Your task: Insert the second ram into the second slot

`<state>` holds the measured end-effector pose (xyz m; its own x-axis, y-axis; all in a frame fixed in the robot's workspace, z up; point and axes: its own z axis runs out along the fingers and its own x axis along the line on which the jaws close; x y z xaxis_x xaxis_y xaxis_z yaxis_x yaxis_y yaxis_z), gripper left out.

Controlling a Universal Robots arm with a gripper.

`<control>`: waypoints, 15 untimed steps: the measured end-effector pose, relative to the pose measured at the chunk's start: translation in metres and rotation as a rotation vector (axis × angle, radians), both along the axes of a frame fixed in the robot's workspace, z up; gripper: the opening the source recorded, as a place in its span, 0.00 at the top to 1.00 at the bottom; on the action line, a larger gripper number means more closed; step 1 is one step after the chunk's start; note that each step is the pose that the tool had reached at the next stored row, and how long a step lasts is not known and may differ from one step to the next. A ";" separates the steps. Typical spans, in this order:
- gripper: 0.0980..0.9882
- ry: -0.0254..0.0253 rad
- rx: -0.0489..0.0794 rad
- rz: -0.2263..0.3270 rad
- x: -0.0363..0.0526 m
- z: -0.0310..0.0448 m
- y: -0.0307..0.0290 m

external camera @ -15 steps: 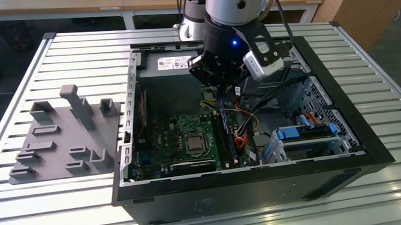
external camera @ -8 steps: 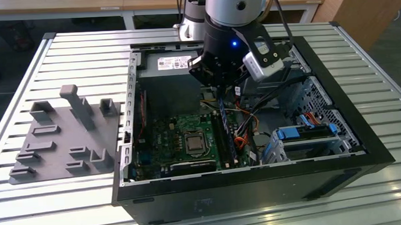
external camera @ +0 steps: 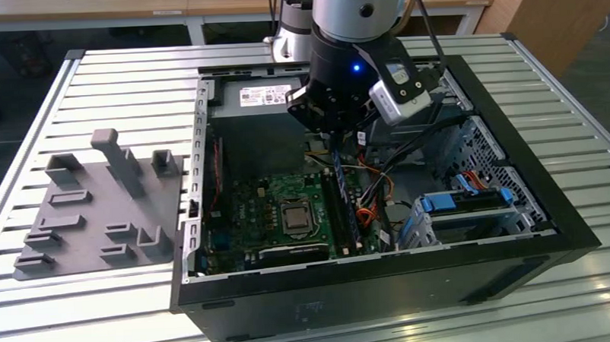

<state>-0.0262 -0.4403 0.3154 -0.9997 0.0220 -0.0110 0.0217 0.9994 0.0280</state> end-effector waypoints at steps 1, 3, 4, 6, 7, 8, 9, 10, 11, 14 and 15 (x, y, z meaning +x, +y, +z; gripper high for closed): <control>0.96 0.0000 0.000 0.000 0.0000 -0.0001 0.0000; 0.96 0.0000 0.000 0.000 0.0002 -0.0004 0.0000; 0.96 0.0002 0.000 0.000 0.0005 -0.0007 0.0000; 0.96 0.0018 0.000 0.000 0.0011 -0.0011 0.0000; 0.96 0.0025 0.000 0.000 0.0014 -0.0013 0.0000; 0.96 0.0034 0.000 0.000 0.0017 -0.0015 0.0000; 0.96 0.0042 0.000 0.000 0.0020 -0.0017 0.0000; 0.96 0.0049 0.000 0.000 0.0024 -0.0018 0.0000; 0.96 0.0062 0.000 0.000 0.0030 -0.0021 0.0000; 0.96 0.0148 0.000 0.000 0.0044 -0.0031 0.0000; 0.96 0.0182 0.000 0.000 0.0047 -0.0037 0.0000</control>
